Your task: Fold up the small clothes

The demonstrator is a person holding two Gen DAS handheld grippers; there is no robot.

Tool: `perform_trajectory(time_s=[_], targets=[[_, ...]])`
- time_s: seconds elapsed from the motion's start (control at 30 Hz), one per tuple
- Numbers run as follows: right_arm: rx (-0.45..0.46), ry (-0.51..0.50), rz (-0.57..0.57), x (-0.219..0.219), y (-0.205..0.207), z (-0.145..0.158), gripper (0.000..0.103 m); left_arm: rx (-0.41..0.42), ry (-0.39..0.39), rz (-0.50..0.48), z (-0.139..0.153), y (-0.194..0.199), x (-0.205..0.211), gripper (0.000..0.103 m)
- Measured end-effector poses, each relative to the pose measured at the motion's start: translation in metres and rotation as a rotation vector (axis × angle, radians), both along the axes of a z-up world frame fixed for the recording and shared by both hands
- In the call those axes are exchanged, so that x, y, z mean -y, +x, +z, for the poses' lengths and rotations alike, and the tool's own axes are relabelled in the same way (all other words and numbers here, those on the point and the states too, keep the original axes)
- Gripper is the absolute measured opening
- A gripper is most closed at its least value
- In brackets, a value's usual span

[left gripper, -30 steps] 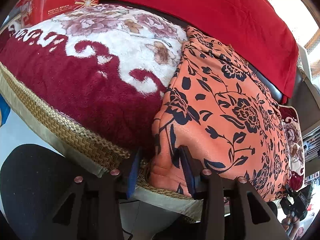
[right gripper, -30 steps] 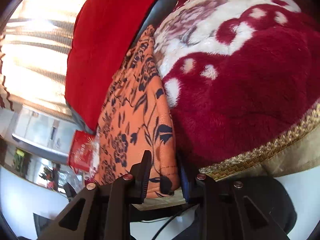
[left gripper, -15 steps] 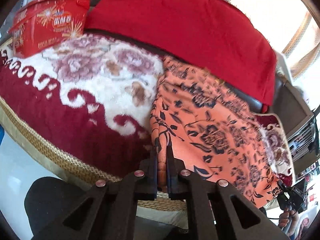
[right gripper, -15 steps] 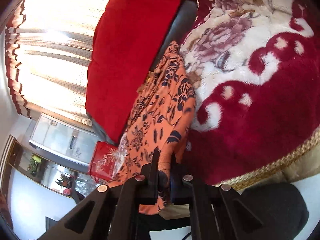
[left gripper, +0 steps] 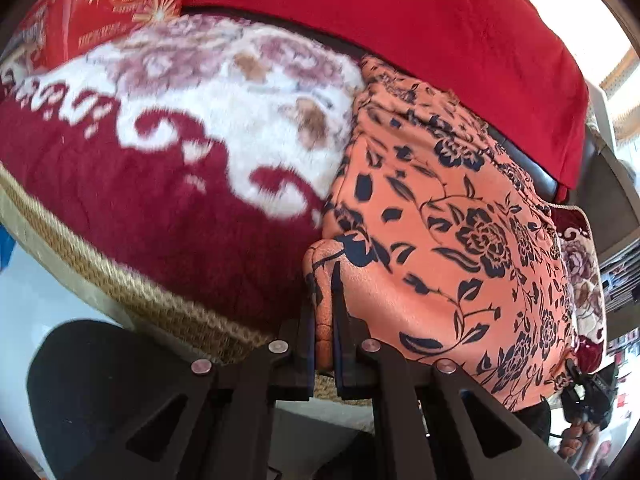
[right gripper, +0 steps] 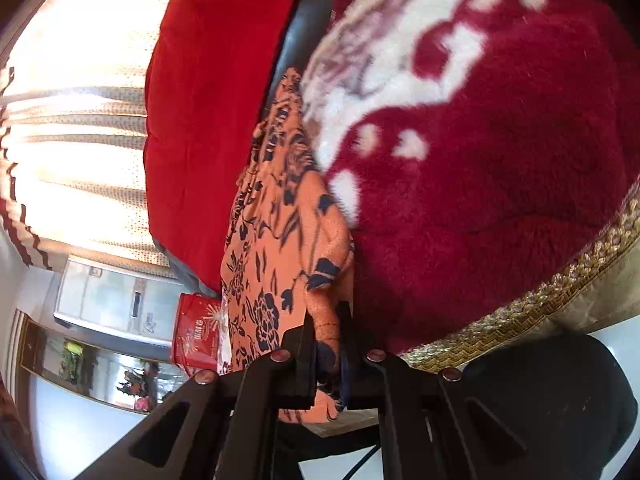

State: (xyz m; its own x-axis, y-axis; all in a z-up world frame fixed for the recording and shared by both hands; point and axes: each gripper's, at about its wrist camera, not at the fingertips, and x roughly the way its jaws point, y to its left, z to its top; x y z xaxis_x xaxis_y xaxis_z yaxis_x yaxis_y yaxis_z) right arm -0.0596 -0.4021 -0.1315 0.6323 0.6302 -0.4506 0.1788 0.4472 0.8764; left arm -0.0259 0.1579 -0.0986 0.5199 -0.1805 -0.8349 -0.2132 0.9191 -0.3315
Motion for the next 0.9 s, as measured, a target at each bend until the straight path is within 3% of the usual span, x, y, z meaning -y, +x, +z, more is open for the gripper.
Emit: perform_trajectory(time_s=[0.17, 0.3, 0.37, 0.5, 0.57, 0.6, 0.63, 0.7, 0.73, 0.77, 0.83, 0.9], targets=[[-0.04, 0.029, -0.019, -0.002, -0.003, -0.004, 0.008, -0.041, 0.009, -0.011, -0.006, 0.013, 0.004, 0.007], [0.008, 0.021, 0.013, -0.008, 0.018, 0.024, 0.008, 0.051, -0.014, -0.053, 0.032, 0.043, 0.012, 0.007], [0.059, 0.042, 0.044, -0.014, 0.048, 0.048, 0.008, 0.125, -0.04, -0.105, 0.062, 0.073, 0.017, 0.007], [0.228, 0.055, 0.083, -0.015, 0.155, 0.112, 0.008, 0.327, -0.036, -0.149, 0.133, 0.16, 0.022, 0.007], [0.297, -0.005, 0.046, -0.008, 0.224, 0.138, 0.008, 0.352, -0.026, -0.109, 0.145, 0.21, 0.022, 0.008], [0.295, 0.024, 0.02, -0.003, 0.25, 0.138, 0.008, 0.351, 0.001, -0.083, 0.142, 0.237, 0.025, 0.008], [0.294, 0.055, 0.017, 0.0, 0.279, 0.134, 0.012, 0.329, 0.035, -0.079, 0.132, 0.265, 0.028, 0.014], [0.24, -0.011, 0.006, 0.004, 0.323, 0.113, 0.023, 0.211, 0.035, -0.053, 0.095, 0.306, 0.029, 0.053], [0.158, -0.074, -0.026, 0.005, 0.337, 0.095, 0.047, 0.163, 0.032, -0.062, 0.078, 0.318, 0.027, 0.078], [0.061, -0.116, -0.027, 0.005, 0.348, 0.074, 0.072, 0.114, 0.043, -0.05, 0.058, 0.325, 0.021, 0.078], [0.05, -0.132, -0.052, 0.007, 0.339, 0.06, 0.072, 0.086, 0.085, 0.015, 0.041, 0.317, 0.008, 0.076], [0.088, -0.155, -0.057, 0.009, 0.314, 0.061, 0.072, 0.138, 0.054, 0.047, 0.041, 0.291, -0.01, 0.076]])
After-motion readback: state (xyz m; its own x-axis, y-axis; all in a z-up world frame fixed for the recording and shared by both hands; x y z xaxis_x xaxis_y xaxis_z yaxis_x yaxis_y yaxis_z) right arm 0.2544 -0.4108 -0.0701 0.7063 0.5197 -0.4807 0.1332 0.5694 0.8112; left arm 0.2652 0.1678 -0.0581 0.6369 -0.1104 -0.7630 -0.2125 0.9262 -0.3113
